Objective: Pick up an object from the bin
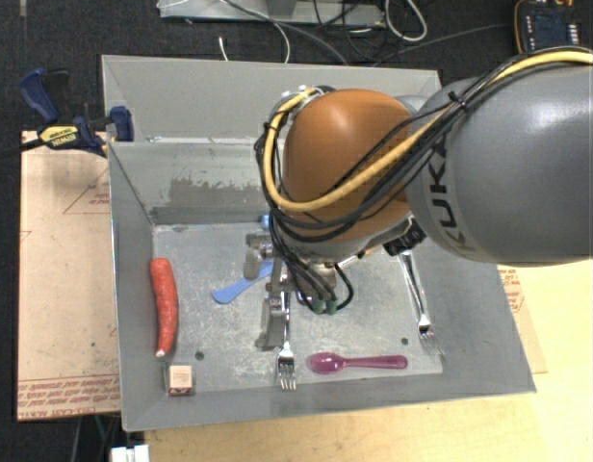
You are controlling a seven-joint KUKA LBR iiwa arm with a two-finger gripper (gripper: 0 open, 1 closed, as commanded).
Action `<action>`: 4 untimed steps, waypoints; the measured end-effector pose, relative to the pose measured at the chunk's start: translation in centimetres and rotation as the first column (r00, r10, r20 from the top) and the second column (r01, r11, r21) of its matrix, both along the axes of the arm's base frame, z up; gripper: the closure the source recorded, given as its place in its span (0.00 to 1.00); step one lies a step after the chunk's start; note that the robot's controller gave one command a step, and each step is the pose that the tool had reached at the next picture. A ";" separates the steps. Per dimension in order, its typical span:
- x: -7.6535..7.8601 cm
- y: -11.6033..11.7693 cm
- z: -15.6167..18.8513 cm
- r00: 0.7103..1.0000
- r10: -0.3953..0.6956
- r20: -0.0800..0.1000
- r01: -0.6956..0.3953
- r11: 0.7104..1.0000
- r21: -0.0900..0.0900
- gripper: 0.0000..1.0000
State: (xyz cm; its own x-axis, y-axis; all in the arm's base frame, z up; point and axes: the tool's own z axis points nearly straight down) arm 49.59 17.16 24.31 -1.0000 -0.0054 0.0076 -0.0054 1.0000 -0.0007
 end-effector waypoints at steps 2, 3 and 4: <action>5.1 -2.3 -11.8 0.997 0.076 0.012 -0.076 0.997 0.003 0.00; 9.8 -3.1 -8.3 0.987 0.162 0.023 -0.162 0.987 0.005 0.00; 10.7 -4.0 -14.2 0.994 0.113 0.006 -0.113 0.994 0.003 0.00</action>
Offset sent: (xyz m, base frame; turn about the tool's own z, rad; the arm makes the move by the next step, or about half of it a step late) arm 0.0700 -0.0336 -0.1731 -0.1097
